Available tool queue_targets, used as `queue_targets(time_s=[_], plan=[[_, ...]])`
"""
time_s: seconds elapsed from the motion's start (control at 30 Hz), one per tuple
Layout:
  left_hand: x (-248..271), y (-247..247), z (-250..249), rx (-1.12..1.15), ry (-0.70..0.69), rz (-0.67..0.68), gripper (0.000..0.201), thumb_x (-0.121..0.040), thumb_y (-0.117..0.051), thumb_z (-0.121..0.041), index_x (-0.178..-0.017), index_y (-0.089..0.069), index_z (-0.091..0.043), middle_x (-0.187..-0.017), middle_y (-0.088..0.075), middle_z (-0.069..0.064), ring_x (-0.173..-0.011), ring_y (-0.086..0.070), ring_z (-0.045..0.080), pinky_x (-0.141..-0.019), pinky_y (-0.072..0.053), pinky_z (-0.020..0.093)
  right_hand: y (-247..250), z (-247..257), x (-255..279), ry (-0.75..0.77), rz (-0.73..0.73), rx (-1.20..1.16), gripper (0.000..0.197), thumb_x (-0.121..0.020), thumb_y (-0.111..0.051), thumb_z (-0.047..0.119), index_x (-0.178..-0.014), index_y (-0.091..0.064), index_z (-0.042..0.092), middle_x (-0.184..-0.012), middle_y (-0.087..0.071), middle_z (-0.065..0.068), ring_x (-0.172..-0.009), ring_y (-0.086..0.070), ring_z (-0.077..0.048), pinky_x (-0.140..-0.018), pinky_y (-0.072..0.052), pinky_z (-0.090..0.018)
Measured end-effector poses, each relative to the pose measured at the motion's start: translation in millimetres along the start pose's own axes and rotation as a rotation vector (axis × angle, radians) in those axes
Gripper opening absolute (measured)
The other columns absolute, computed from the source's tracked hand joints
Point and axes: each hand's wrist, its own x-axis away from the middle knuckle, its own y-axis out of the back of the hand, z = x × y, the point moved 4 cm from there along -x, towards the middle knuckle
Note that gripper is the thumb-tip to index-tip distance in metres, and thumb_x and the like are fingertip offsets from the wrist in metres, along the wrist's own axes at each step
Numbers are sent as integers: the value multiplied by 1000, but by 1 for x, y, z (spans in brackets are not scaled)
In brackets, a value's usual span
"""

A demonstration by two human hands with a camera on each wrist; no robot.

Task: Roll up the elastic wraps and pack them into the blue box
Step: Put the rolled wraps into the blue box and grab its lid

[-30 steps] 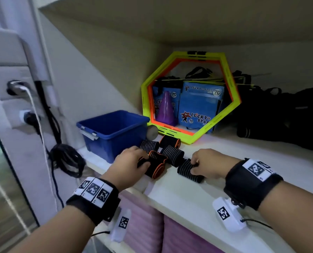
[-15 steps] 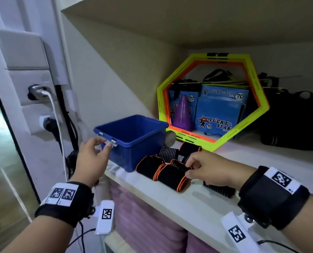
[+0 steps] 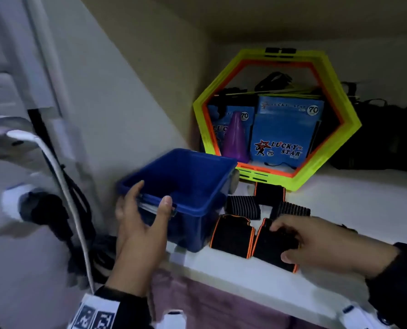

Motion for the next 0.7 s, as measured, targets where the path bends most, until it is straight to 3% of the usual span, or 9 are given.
queue_targets(time_s=[0.2, 0.33, 0.4, 0.47, 0.57, 0.63, 0.7], plan=[[-3, -5, 2, 15, 28, 33, 50, -87, -63, -53, -132, -43, -42, -151, -34, -7, -123, -47, 12, -95, -36, 28, 1, 7, -3, -81, 14, -26, 45, -75, -77, 40, -109, -48, 47, -77, -55, 12, -63, -51, -1, -54, -40, -16], [0, -5, 0, 16, 34, 24, 49, -88, -65, -48, -131, -45, -38, -150, -34, -3, -105, -46, 6, -95, -34, 26, -2, 13, -4, -76, 41, -101, 47, -76, -78, 28, -109, -47, 41, -86, -67, 6, -65, -62, -4, -54, -46, -16], [0, -5, -1, 13, 36, 25, 48, -88, -65, -46, -131, -46, -36, -150, -33, -2, -100, -43, 2, -95, -33, 26, -2, 14, -5, -69, 38, -126, 47, -76, -77, 24, -109, -47, 40, -87, -68, 3, -60, -58, -2, -53, -45, -17], [1, -5, -3, 12, 36, 29, 48, -88, -64, -47, -131, -46, -36, -150, -32, -2, -101, -42, 0, -96, -32, 25, -3, 14, -7, -57, 35, -166, 48, -75, -76, 19, -107, -47, 40, -86, -67, 2, -58, -56, -4, -54, -46, -22], [1, -5, -4, 8, 47, 36, 48, -87, -64, -51, -129, -45, -40, -148, -32, -3, -108, -45, 7, -97, -33, 26, -3, 12, -11, -40, 35, -189, 46, -75, -74, 18, -106, -48, 40, -81, -64, 2, -55, -53, -5, -53, -45, -24], [0, -3, -3, 6, 43, 35, 47, -82, -62, -57, -125, -45, -46, -145, -34, -4, -114, -49, 11, -99, -37, 29, 0, 10, -13, -38, 55, -209, 44, -75, -74, 20, -106, -48, 40, -75, -61, 4, -54, -50, -6, -50, -42, -22], [-1, -3, -1, 22, 40, 20, 45, -79, -62, -61, -120, -46, -51, -143, -40, -5, -117, -54, 13, -102, -44, 37, 4, 8, -16, -14, 89, -231, 43, -72, -73, 25, -105, -49, 41, -78, -62, 0, -57, -50, -9, -54, -42, -30]])
